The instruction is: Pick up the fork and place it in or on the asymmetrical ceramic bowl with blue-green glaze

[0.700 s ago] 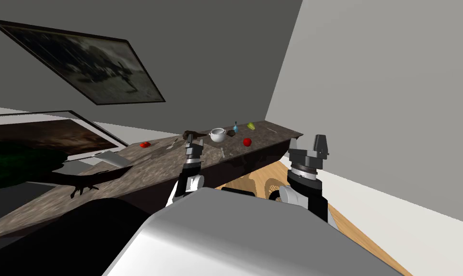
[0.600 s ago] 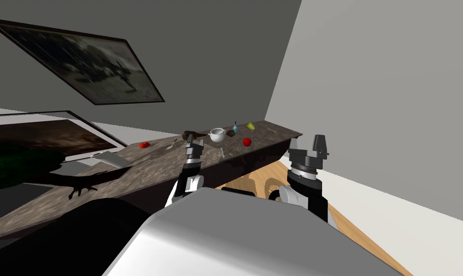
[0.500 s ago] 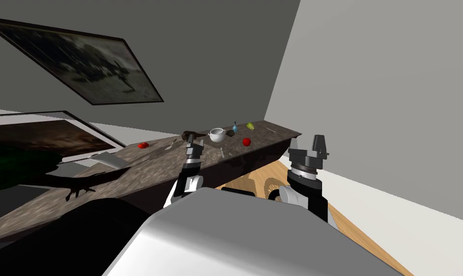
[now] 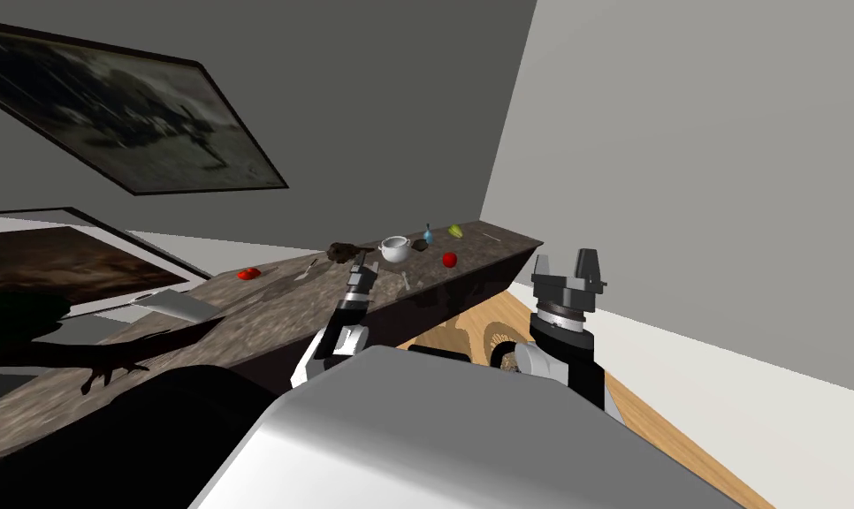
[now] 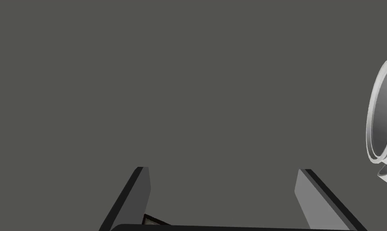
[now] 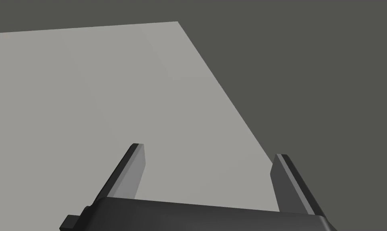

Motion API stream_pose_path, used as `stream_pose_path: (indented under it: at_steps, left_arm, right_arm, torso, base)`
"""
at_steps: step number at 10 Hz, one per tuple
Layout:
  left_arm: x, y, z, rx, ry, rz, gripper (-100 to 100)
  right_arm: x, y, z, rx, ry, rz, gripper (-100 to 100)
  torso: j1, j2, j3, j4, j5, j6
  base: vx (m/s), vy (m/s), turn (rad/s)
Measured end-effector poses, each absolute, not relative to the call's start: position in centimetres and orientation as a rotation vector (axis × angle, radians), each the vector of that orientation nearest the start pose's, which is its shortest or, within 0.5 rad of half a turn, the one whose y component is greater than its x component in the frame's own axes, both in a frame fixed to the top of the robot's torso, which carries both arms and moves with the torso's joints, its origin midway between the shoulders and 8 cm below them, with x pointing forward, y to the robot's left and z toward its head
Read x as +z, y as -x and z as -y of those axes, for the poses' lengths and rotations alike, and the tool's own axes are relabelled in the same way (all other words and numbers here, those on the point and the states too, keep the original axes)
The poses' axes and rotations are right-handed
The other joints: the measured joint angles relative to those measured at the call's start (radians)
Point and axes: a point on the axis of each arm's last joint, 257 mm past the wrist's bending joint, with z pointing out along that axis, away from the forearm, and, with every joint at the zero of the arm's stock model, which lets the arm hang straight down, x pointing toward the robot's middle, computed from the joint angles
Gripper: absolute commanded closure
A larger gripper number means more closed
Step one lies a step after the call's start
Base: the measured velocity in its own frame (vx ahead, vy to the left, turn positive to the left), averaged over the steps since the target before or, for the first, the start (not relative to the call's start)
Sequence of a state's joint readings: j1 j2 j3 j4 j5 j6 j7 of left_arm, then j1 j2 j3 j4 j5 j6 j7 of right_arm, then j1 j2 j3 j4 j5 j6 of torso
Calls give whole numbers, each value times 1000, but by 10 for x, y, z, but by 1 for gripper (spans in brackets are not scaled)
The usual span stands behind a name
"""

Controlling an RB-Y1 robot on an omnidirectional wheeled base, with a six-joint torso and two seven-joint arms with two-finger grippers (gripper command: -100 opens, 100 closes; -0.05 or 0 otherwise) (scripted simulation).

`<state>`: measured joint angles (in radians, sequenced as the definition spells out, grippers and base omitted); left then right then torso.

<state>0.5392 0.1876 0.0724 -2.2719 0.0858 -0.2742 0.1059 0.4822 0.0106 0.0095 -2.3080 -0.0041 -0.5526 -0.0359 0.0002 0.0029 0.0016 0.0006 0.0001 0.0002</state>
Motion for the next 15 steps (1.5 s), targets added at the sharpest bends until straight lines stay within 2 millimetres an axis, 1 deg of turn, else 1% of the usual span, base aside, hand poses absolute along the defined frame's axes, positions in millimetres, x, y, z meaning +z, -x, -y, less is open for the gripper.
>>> stream_pose_path:
  at_steps: [2, 5, 6, 7, 9, 11, 12, 14, 15]
  left_arm:
    - [-51, -377, -310, -1239, 836, -949, -100]
    - [-66, -383, -317, -1179, 826, -1054, -100]
    - [-77, -386, -319, -1147, 827, -1102, -100]
    - [-88, -389, -324, -1113, 827, -1148, -100]
    - [-97, -391, -329, -1069, 819, -1210, -100]
    - [-116, -391, -340, -997, 816, -1299, -100]
    - [-126, -394, -343, -958, 816, -1343, -100]
    - [-140, -392, -354, -904, 812, -1403, -100]
    - [-150, -392, -359, -868, 812, -1441, -100]
  right_arm:
    - [52, -330, 273, 1375, -602, -523, 0]
    - [52, -330, 273, 1375, -602, -523, 0]
    - [52, -330, 273, 1375, -602, -523, 0]
    - [52, -330, 273, 1375, -602, -523, 0]
    - [52, -330, 273, 1375, -602, -523, 0]
    - [52, -330, 273, 1375, -602, -523, 0]
    - [52, -330, 273, 1375, -602, -523, 0]
    - [52, -330, 273, 1375, -602, -523, 0]
    - [52, -330, 273, 1375, -602, -523, 0]
  torso:
    - [0, 0, 0, 0, 0, 0]
    - [0, 0, 0, 0, 0, 0]
    - [0, 1, 1, 0, 0, 0]
    - [0, 1, 1, 0, 0, 0]
    - [0, 0, 0, 0, 0, 0]
    - [0, 0, 0, 0, 0, 0]
    - [-1, 0, 0, 0, 0, 0]
    - [1, -2, -1, 0, 0, 0]
    - [1, -2, -1, 0, 0, 0]
  base:
    - [-44, -3, -115]
    - [-52, -7, -167]
    - [-67, -15, -213]
    - [-45, -7, -22]
    - [-48, -4, -142]
    - [-44, -21, -184]
    - [-21, -7, -19]
    - [-8, 7, -116]
    - [-20, -5, -123]
